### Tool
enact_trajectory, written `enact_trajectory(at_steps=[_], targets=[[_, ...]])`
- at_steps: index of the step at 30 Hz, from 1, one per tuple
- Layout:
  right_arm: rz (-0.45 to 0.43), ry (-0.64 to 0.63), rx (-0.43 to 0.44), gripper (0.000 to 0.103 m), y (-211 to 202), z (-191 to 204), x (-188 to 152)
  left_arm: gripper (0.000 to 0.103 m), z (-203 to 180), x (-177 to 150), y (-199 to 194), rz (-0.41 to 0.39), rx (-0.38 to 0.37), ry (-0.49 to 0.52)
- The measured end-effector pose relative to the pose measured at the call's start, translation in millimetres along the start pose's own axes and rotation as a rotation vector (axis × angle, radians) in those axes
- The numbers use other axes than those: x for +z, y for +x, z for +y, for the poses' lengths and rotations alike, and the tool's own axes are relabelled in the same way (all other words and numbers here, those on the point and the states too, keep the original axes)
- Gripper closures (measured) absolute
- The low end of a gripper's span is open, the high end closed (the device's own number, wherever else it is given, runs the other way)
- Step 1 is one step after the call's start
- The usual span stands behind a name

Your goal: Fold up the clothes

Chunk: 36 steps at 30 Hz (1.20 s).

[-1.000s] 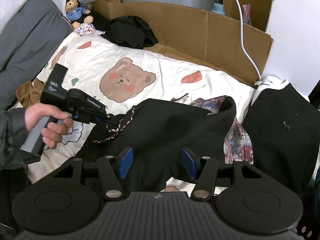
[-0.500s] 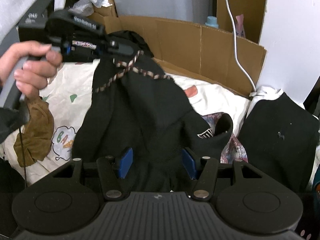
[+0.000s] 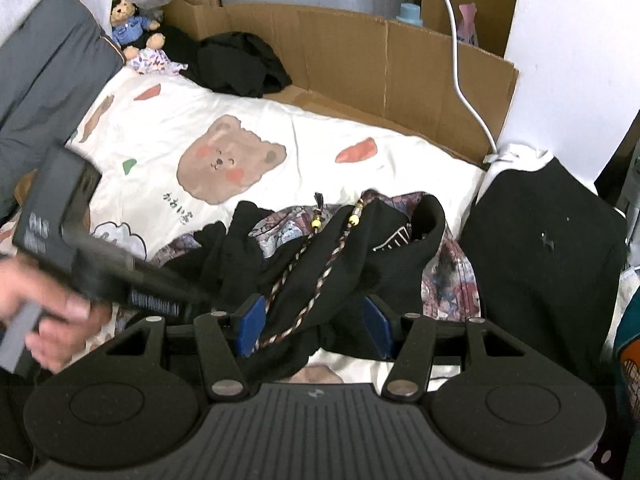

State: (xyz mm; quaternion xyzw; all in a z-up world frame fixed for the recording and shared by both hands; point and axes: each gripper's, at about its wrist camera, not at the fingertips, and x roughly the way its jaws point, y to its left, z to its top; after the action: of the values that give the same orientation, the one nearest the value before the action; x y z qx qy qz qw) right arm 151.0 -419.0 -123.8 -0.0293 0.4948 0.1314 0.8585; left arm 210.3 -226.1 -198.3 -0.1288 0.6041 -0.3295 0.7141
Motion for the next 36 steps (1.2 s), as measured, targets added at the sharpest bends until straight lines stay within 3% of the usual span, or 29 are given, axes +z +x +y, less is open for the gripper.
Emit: enact_trajectory(at_steps=[5, 10, 18, 21, 26, 32, 36], targets=[[0.010, -0.009, -0.004, 0.044, 1, 2, -2, 0.093, 1, -9, 9, 0.037, 0.020, 0.029], [0.013, -0.043, -0.007, 0.044, 6, 11, 0, 0.080, 9, -2, -23, 0.012, 0.036, 0.061], [0.021, -0.123, -0.009, 0.044, 18, 35, 9, 0.067, 49, 12, -78, -0.090, 0.165, 0.036], [0.023, -0.205, -0.028, 0.044, 25, 47, 12, 0.061, 63, 17, -82, -0.092, 0.234, 0.054], [0.047, -0.310, -0.031, 0.044, 40, 53, 13, 0.054, 89, 24, -73, -0.061, 0.268, 0.049], [0.074, -0.355, -0.013, 0.044, 56, 50, 13, 0.035, 113, 33, -60, -0.052, 0.245, 0.050], [0.074, -0.354, 0.003, 0.044, 62, 44, 12, 0.034, 123, 43, -41, 0.002, 0.203, 0.061]])
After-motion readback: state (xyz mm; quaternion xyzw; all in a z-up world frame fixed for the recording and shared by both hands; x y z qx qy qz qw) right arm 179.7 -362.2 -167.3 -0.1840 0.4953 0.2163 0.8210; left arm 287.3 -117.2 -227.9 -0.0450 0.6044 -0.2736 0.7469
